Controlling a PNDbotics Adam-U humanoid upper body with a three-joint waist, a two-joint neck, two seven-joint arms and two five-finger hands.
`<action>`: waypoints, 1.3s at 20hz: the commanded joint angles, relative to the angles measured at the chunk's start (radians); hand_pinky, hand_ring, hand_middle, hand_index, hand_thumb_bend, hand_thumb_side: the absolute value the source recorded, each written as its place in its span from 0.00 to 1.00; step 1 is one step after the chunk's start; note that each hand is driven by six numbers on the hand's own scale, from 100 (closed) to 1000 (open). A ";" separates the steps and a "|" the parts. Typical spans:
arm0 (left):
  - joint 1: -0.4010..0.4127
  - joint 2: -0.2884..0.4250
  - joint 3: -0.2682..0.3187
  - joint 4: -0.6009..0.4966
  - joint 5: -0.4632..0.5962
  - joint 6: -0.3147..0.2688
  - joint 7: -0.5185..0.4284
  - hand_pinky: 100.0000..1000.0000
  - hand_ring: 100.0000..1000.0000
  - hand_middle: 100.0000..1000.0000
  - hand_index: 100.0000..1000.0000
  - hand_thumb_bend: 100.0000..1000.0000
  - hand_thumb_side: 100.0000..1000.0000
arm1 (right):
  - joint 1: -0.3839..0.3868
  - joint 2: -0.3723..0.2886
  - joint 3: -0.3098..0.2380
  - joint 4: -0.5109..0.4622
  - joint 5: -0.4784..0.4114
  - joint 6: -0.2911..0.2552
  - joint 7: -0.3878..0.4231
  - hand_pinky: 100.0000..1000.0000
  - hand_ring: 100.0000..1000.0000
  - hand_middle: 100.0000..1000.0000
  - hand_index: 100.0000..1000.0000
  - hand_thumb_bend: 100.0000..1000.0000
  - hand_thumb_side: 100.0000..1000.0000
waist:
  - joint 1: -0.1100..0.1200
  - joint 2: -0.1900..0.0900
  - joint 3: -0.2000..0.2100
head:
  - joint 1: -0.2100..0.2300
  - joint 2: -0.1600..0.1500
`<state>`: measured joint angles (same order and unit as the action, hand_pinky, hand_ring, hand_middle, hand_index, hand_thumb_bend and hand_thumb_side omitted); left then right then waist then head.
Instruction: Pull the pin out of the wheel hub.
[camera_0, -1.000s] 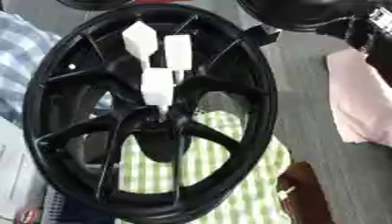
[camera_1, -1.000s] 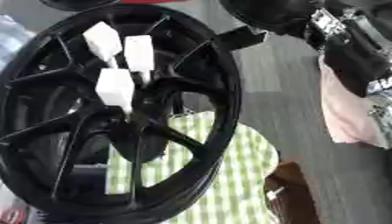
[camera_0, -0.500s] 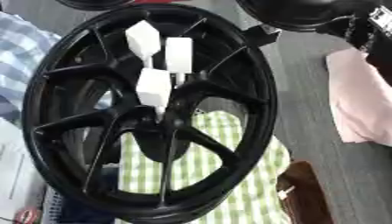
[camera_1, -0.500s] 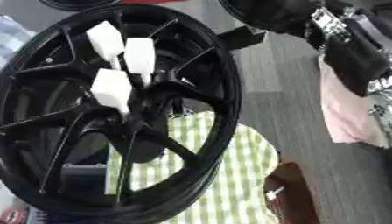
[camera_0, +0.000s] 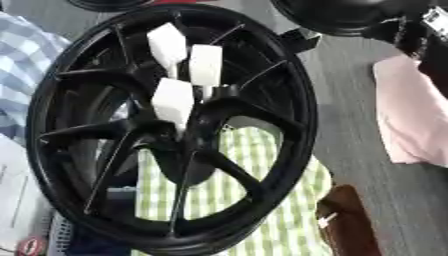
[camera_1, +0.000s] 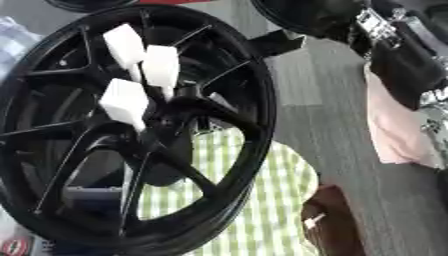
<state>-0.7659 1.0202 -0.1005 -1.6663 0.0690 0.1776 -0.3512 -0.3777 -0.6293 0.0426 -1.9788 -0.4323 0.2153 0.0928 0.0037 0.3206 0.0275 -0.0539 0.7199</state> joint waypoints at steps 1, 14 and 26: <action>-0.010 0.042 0.020 -0.010 -0.003 -0.001 -0.002 0.74 0.61 0.50 0.70 0.00 0.46 | -0.011 -0.032 -0.012 -0.021 -0.001 -0.004 0.003 0.95 0.73 0.68 0.71 0.00 0.59 | 0.000 -0.030 0.002 | 0.002 0.002; -0.010 0.053 -0.074 -0.128 -0.043 -0.017 -0.081 0.76 0.66 0.60 0.78 0.00 0.44 | -0.015 -0.032 -0.007 -0.021 -0.001 -0.001 0.007 0.95 0.73 0.68 0.71 0.00 0.59 | 0.003 -0.030 -0.006 | 0.008 0.002; -0.131 -0.018 -0.260 -0.150 -0.174 0.002 -0.260 0.78 0.68 0.69 0.82 0.00 0.46 | -0.020 -0.032 0.003 -0.021 -0.001 0.008 0.017 0.95 0.73 0.68 0.71 0.00 0.60 | 0.015 -0.032 -0.018 | 0.018 0.002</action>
<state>-0.8775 0.9920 -0.3556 -1.8197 -0.0922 0.1834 -0.5912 -0.3866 -0.6293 0.0503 -1.9788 -0.4323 0.2249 0.1050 0.0187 0.3206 0.0114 -0.0389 0.7201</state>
